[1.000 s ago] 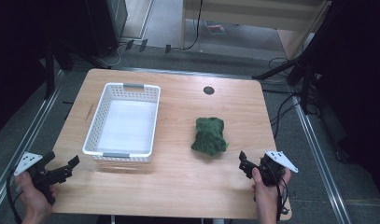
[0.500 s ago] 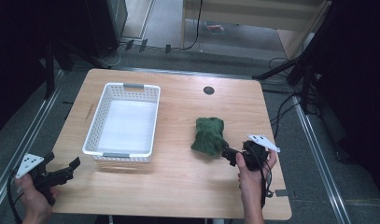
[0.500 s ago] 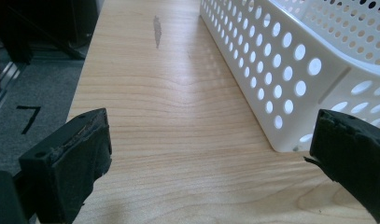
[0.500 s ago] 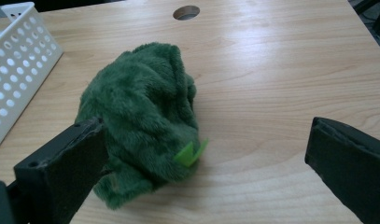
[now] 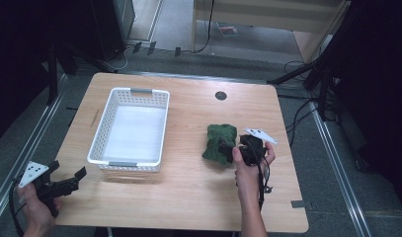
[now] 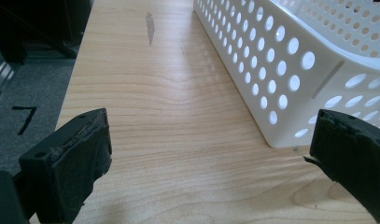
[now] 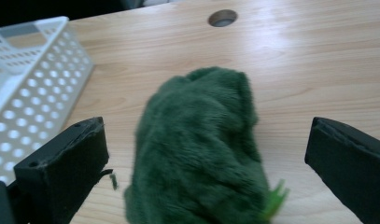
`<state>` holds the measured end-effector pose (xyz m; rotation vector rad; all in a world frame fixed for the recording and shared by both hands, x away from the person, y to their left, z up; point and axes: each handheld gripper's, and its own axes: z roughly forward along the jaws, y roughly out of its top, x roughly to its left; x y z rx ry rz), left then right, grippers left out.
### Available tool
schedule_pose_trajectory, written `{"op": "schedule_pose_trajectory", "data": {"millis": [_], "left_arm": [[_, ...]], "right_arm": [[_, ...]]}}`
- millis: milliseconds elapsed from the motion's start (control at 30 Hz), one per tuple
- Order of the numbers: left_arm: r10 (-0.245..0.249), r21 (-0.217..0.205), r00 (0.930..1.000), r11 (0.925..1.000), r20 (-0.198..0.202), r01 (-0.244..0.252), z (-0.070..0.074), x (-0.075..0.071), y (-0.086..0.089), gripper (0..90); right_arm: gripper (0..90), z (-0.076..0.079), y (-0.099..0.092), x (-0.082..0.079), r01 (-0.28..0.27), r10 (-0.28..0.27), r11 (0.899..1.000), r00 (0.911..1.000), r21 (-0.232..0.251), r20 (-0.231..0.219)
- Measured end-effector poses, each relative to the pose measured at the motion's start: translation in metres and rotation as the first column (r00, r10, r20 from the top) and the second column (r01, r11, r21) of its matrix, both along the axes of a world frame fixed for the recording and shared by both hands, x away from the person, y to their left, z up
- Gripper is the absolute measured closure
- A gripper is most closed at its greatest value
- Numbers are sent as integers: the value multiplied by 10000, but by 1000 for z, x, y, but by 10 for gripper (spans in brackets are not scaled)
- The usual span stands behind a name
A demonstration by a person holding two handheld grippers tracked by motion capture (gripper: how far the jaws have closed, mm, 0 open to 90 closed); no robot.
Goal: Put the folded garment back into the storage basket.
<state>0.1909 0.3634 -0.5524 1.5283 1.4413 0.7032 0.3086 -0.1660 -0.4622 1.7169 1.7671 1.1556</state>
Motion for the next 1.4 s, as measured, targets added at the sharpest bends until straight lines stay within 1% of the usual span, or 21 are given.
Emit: {"op": "schedule_pose_trajectory", "data": {"millis": [33,67,100,233,300,333,367,400,467,500,633,667,800,900,1000,1067,1100,1267,1333,1367,1400], "left_arm": [[-9,-19,10000,10000,-3,9,0,0,0,0],[-35,-35,10000,10000,-35,35,0,0,1,0],[-30,-63,10000,10000,-38,30,0,0,1,0],[-44,-116,10000,9999,-22,44,0,0,1,0],[-55,-136,10000,9999,-13,54,0,0,2,0],[-55,-136,10000,9999,-13,54,0,0,2,0],[-59,-150,10000,9999,-13,59,0,0,2,0],[-68,-152,10000,9999,-20,67,0,0,2,0],[-69,-149,10000,9999,-22,69,0,0,2,0],[-70,-167,10000,9998,-21,69,0,0,2,0],[-56,-191,10000,9998,-15,56,0,0,2,0],[-60,-196,10000,9998,-27,60,0,0,2,0],[-64,-207,10000,9998,-40,63,0,1,2,0],[-71,-223,10000,9997,-35,70,0,1,3,0],[-83,-229,10000,9997,-46,82,0,1,3,0],[-82,-248,9999,9997,-62,81,0,1,3,0],[-89,-250,9999,9996,-62,88,0,1,3,0],[-93,-261,9999,9996,-61,91,0,1,3,0],[-94,-267,9999,9996,-58,93,0,1,3,0],[-106,-267,9999,9996,-69,104,0,1,3,0],[-106,-276,9999,9996,-66,105,0,1,3,0]], "right_arm": [[0,0,2,1,-111,111,9999,9999,48,-33],[0,-1,6,5,-42,43,10000,9998,81,-192],[0,-2,8,6,-1,2,10000,9998,65,-200],[0,-8,16,18,413,-426,9989,9971,-216,-632],[0,-13,20,24,403,-425,9988,9952,-264,-882],[0,-13,20,24,403,-425,9988,9952,-264,-882],[0,-17,24,30,447,-483,9984,9925,-347,-1125],[0,-19,25,32,457,-497,9983,9914,-352,-1211],[0,-22,26,34,407,-450,9986,9900,-349,-1335],[0,-28,28,40,447,-511,9980,9864,-445,-1561],[0,-35,30,45,455,-503,9985,9829,-312,-1773],[0,-38,32,47,304,-349,9992,9813,-268,-1893],[0,-45,36,50,180,-266,9990,9759,-417,-2164],[0,-50,38,53,214,-336,9983,9712,-538,-2358],[0,-54,38,55,212,-362,9977,9698,-646,-2410],[0,-60,40,57,264,-472,9961,9661,-846,-2539],[0,-61,40,57,240,-458,9958,9661,-885,-2542],[0,-64,41,58,227,-482,9949,9625,-978,-2669],[0,-65,41,58,190,-458,9945,9630,-1027,-2655],[15,-65,42,58,254,-542,9938,9608,-1083,-2721],[62,-67,43,59,300,-724,9873,9592,-1559,-2734]]}}
